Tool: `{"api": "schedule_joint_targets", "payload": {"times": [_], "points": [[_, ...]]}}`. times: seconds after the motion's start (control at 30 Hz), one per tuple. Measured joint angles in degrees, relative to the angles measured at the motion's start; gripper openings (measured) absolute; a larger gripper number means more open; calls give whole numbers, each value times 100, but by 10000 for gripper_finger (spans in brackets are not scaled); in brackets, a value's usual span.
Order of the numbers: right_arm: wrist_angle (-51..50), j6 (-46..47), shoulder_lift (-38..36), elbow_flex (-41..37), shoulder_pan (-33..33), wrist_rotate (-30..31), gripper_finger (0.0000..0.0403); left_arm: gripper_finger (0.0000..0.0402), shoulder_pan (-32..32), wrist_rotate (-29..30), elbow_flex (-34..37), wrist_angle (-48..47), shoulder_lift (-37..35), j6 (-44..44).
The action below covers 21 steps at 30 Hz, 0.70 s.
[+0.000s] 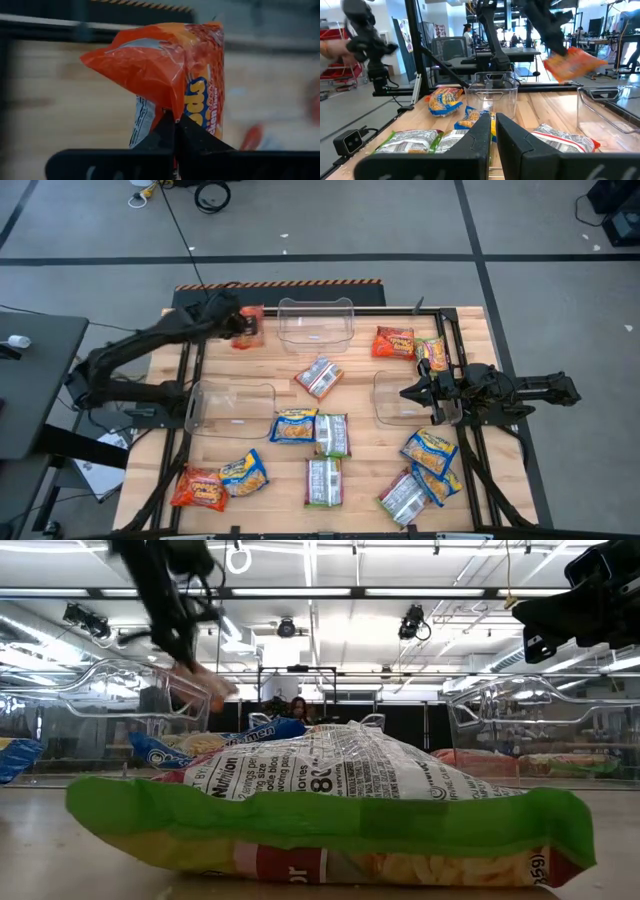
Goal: Sort Maruchan noodles
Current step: Put the orange noodle from the top left into the middle left transparent bin
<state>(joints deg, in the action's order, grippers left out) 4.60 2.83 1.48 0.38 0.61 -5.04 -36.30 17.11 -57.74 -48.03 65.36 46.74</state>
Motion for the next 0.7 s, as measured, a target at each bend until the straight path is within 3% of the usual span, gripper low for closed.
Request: {"api": "schedule_joint_targets", "payload": {"times": [0.1,0.27,0.43,0.7], "points": [[0,0,0,0,1,0,34,3,534,371,-1041,-2095,36,173],[0,0,0,0,-1,0,34,2,1553,126,-1770,-4011,99,1105],[0,1,2,0,0,0,34,1,2559,-686,-1629,-4179,84,1900],[7,2,0,0,1,0,34,3,3883,-1259,-896,-4195,312,3185]]}}
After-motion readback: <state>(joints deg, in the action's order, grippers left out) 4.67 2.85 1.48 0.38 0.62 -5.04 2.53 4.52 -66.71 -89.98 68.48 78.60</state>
